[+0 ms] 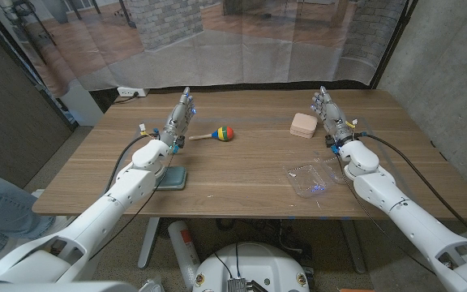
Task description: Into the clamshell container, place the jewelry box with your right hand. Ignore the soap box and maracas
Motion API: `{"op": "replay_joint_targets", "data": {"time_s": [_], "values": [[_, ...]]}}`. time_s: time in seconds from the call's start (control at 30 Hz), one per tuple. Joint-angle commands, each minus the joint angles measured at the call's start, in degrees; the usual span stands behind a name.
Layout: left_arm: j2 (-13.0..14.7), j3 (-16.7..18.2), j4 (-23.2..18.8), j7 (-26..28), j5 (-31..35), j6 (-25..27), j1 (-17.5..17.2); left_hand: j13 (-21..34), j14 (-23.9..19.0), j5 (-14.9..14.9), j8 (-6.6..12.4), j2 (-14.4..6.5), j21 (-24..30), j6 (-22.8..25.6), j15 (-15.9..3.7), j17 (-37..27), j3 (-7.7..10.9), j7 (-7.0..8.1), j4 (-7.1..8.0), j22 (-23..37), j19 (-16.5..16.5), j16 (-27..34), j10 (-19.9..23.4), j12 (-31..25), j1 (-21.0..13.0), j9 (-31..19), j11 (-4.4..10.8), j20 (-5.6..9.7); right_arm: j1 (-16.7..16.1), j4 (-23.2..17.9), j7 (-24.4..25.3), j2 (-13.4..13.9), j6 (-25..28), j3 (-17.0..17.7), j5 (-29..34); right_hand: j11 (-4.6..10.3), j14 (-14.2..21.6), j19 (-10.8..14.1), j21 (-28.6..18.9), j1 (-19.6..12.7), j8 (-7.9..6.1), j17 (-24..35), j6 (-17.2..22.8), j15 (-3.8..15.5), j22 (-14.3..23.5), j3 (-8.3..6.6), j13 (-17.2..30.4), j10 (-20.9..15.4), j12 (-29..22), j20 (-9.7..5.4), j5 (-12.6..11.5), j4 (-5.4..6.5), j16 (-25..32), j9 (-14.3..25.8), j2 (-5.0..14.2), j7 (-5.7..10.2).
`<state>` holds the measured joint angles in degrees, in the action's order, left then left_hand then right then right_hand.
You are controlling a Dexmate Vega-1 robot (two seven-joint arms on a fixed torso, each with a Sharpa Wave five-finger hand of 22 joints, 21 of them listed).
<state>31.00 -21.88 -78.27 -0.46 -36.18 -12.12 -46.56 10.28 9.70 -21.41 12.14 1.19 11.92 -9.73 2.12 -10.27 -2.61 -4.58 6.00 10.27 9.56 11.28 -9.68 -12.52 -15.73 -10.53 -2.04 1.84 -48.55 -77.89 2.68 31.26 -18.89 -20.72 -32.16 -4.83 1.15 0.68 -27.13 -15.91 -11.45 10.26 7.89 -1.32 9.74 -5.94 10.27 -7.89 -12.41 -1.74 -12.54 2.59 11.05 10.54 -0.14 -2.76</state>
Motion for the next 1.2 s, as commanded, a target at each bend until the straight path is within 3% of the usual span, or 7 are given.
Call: {"op": "replay_joint_targets", "data": {"time_s": [0.03, 0.77, 1.2], "values": [[0.7, 0.04, -1.2, -0.01, 0.3, 0.6, 0.17, 0.32, 4.23, -0.28, 0.17, -0.12, 0.07, -3.15, 0.18, -0.22, -0.24, -0.06, -0.07, 0.09, 5.97, 0.17, -2.5, -0.26, -0.99, -0.09, -0.35, 1.44, 0.93, -2.05, 1.53, 2.14, 1.96, -0.97, 4.17, 0.36, 0.34, 0.31, 0.17, -0.71, -0.42, 0.09, 0.66, -0.25, 0.24, -0.29, 0.16, -0.65, -0.52, -2.55, -0.55, -0.49, 0.4, 0.2, -0.06, 0.06], [0.72, 0.04, -0.92, -1.09, -0.03, -0.04, -0.02, 0.32, 3.62, -0.47, 0.23, -0.41, 0.07, -2.31, 0.17, -0.23, -0.36, 0.04, -0.23, 0.1, 5.66, 0.18, -1.87, -0.26, -1.43, -0.1, -0.43, 1.16, 2.16, -3.98, 8.66, 4.57, 4.4, -3.6, 16.62, 0.45, 0.66, 0.23, 0.97, -1.87, -0.39, 0.08, 1.08, 0.1, 0.27, -0.57, 0.2, -1.01, -0.48, -2.43, -0.57, -1.31, 0.26, 0.23, 0.09, 0.83], [1.55, 0.09, -2.52, -0.83, 0.42, 0.57, -0.01, 0.32, 3.56, -0.56, 0.23, -0.6, 0.06, -1.92, 0.17, -0.23, -0.42, 0.25, -0.33, 0.11, 5.49, 0.08, -1.65, -0.2, -1.71, -0.11, -0.29, 1.07, 2.61, -6.56, 11.19, 6.46, 7.11, -4.4, 22.22, 1.48, 0.81, 0.29, 1.61, -2.53, -0.29, 0.12, 1.24, 0.21, 0.28, -0.69, 0.23, -0.69, -0.22, -2.37, -0.55, -1.83, 0.16, 0.27, 0.18, 2.62]]}}
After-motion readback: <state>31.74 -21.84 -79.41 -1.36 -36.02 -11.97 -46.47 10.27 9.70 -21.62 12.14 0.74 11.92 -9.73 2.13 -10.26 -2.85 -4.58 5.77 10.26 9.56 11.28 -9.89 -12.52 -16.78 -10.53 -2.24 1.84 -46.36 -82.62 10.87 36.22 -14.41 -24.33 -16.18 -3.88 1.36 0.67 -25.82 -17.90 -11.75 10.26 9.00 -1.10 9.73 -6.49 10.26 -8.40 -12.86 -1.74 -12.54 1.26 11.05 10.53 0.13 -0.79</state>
